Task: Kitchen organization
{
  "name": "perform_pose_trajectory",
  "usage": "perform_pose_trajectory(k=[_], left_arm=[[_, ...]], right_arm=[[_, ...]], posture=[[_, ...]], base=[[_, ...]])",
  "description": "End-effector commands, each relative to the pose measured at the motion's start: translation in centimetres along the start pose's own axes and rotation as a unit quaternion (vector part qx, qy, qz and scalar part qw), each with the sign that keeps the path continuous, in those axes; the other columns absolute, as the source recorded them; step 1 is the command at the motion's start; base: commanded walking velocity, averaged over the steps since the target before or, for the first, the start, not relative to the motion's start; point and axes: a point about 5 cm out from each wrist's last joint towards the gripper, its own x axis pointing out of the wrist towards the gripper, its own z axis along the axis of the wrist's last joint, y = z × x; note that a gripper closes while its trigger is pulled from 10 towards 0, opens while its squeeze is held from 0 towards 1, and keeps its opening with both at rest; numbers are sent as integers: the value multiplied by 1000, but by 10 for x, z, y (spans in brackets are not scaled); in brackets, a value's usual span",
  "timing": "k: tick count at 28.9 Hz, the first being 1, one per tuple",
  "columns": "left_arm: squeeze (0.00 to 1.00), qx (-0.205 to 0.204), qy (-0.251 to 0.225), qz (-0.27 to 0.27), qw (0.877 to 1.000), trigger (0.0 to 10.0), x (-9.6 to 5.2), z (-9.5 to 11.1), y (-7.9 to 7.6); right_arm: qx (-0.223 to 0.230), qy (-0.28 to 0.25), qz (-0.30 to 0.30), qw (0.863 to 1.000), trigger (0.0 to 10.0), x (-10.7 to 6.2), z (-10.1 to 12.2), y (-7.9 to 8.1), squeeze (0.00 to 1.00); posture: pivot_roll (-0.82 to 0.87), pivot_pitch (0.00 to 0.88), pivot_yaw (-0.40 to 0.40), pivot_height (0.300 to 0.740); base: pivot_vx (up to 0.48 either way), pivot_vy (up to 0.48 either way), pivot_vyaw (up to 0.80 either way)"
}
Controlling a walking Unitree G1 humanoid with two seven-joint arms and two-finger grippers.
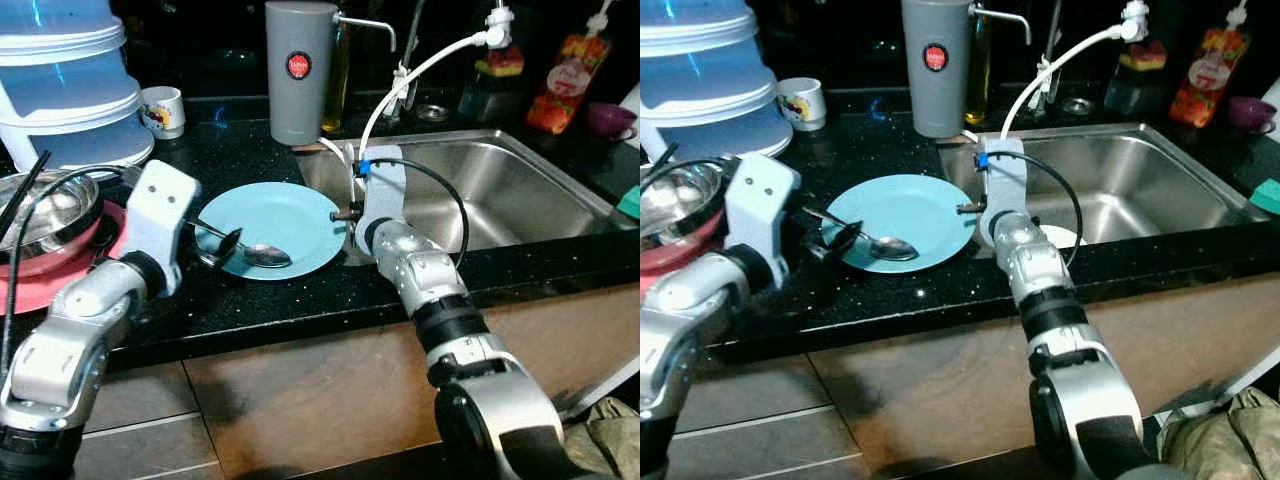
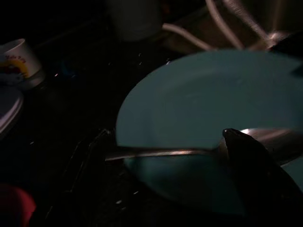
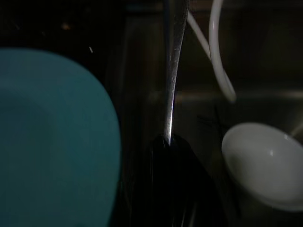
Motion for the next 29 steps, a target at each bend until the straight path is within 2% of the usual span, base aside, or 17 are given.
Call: perform_pose_trajectory(k=[1, 4, 12, 15, 18, 19, 26, 29], left_arm=[[0, 12, 3, 5, 1000, 10000, -1, 0, 5], [0, 13, -5, 13, 1000, 10000, 0, 6, 10], [0, 18, -3, 10, 1000, 10000, 6, 2, 10], [0, 23, 6, -1, 1000, 10000, 12, -6, 2], [0, 31, 8, -7, 999, 10000, 13, -8, -2], [0, 24, -8, -12, 1000, 10000, 12, -3, -5], [0, 18, -15, 0, 1000, 10000, 8, -5, -6], [0, 0, -30, 2, 1000, 10000, 10, -4, -18]], right_arm=[[-6, -1, 8, 1000, 10000, -1, 0, 7, 0], [3, 0, 19, 1000, 10000, 0, -2, 13, 0], [5, -7, 13, 1000, 10000, -1, 5, 11, 0], [1, -15, -1, 1000, 10000, -1, 7, -1, 0], [2, -13, -13, 1000, 10000, 0, 6, -7, 0], [1, -25, -21, 999, 10000, 0, 12, -12, 0], [-14, -33, -28, 999, 10000, 1, 16, -14, 0], [-30, -25, -33, 999, 10000, 1, 9, -19, 0]], posture=[[43, 66, -1, 740], [66, 62, -5, 740], [48, 40, -13, 740], [42, 53, -31, 740], [43, 45, -33, 740], [29, 49, -40, 740], [16, 37, -48, 740], [28, 60, -62, 740]], base=[[0, 0, 0], [0, 0, 0], [0, 0, 0], [0, 0, 0], [0, 0, 0], [0, 0, 0], [0, 0, 0], [0, 0, 0]])
